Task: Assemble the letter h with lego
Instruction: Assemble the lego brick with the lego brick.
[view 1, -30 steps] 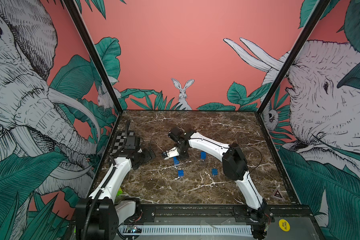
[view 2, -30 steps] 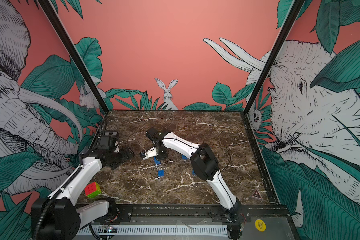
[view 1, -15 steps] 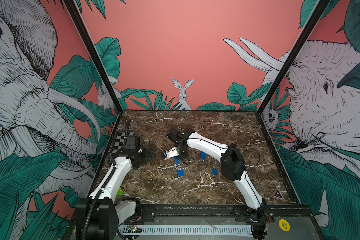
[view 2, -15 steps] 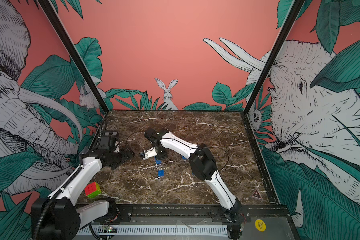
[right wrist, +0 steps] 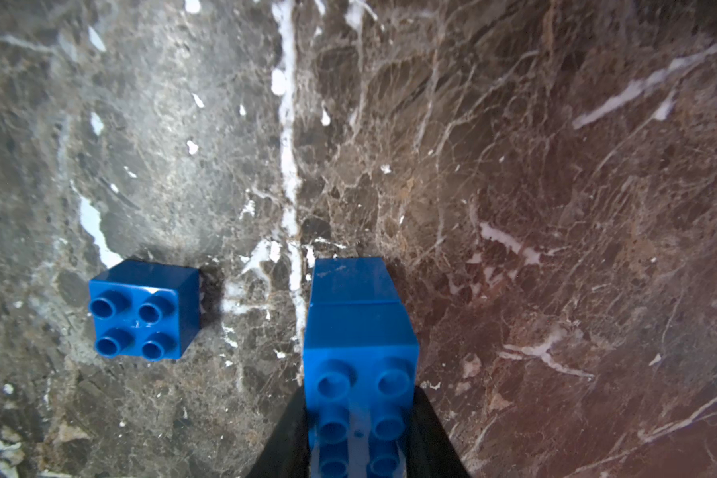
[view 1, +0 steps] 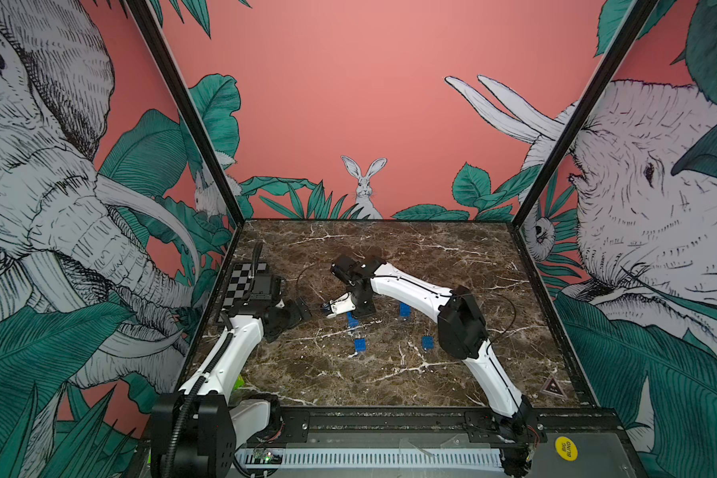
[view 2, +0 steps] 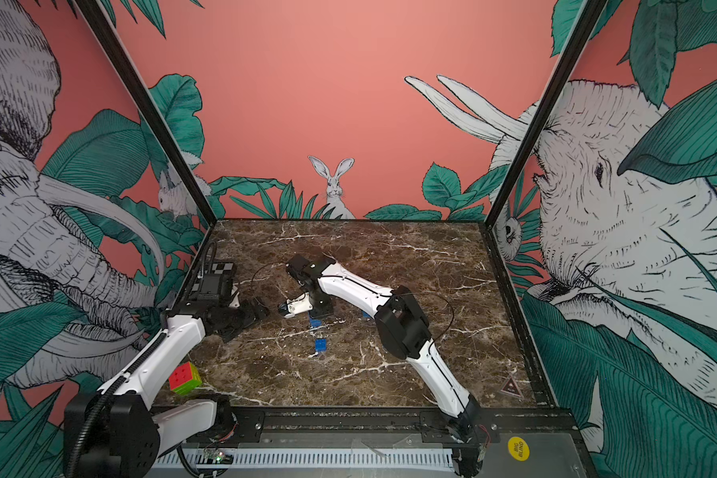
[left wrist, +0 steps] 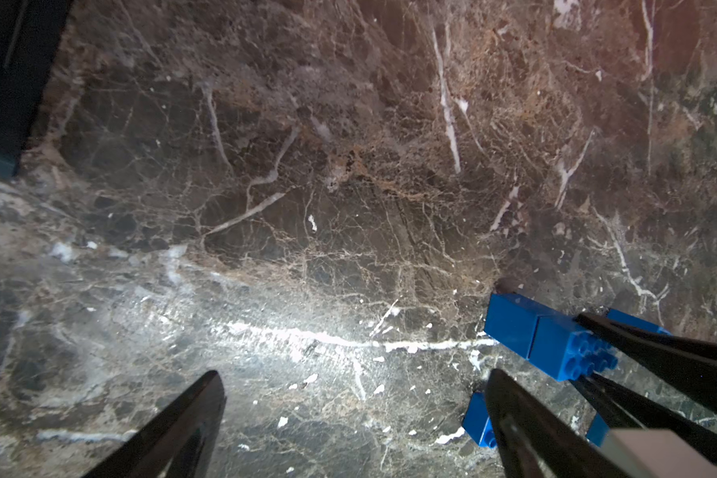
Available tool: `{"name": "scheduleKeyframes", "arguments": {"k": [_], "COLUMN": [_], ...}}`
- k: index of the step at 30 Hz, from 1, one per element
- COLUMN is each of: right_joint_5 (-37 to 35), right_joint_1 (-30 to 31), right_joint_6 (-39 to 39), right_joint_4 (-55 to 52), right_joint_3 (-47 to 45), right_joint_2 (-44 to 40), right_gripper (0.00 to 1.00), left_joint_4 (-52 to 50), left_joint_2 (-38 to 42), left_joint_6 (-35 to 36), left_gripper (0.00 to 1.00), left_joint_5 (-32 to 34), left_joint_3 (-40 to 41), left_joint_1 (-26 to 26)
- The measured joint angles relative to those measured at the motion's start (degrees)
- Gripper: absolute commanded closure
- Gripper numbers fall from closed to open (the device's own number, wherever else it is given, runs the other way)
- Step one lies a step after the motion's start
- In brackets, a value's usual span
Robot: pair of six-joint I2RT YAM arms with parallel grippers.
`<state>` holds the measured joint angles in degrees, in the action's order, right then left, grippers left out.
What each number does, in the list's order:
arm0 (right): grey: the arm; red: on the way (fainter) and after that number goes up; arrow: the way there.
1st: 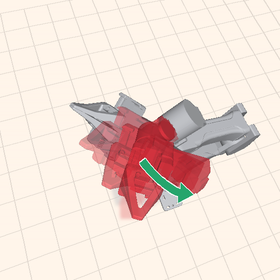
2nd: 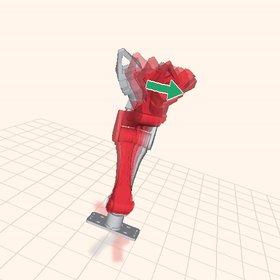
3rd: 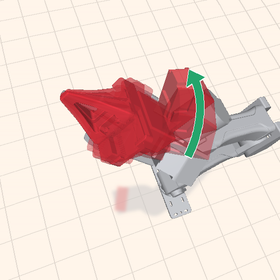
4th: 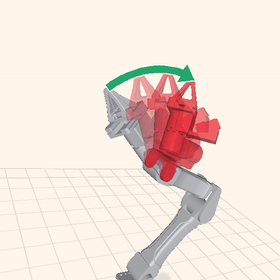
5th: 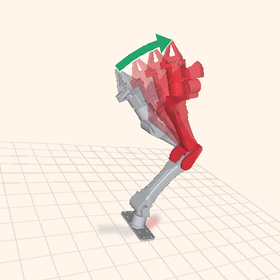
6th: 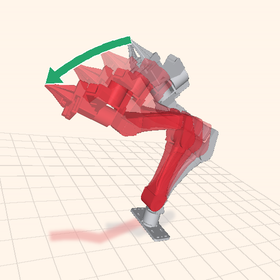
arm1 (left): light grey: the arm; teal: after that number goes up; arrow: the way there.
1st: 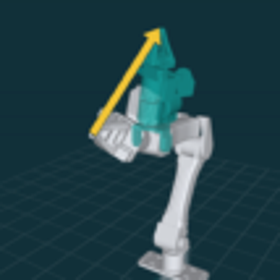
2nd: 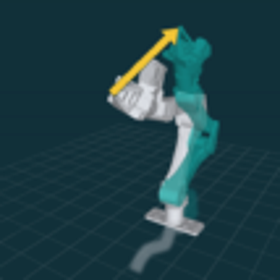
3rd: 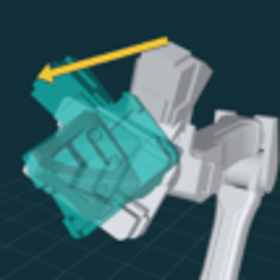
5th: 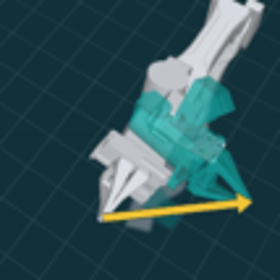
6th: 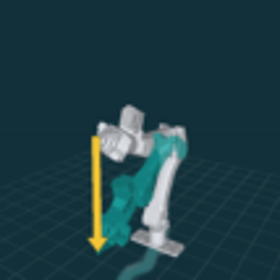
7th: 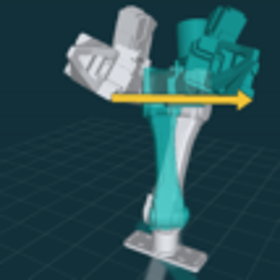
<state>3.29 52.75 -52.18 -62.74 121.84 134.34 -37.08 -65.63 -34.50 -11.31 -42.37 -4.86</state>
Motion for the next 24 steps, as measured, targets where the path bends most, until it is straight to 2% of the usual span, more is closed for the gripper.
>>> {"name": "scheduleKeyframes", "arguments": {"k": [24], "right_joint_5": [-1.88], "right_joint_1": [-0.57], "right_joint_6": [3.17], "right_joint_4": [-2.75], "right_joint_3": [1.25], "right_joint_2": [0.09], "right_gripper": [1.0], "left_joint_4": [1.14], "left_joint_2": [-1.01], "left_joint_6": [0.24], "left_gripper": [0.01], "left_joint_5": [-0.7], "left_joint_3": [0.37], "left_joint_1": [-0.66]}}
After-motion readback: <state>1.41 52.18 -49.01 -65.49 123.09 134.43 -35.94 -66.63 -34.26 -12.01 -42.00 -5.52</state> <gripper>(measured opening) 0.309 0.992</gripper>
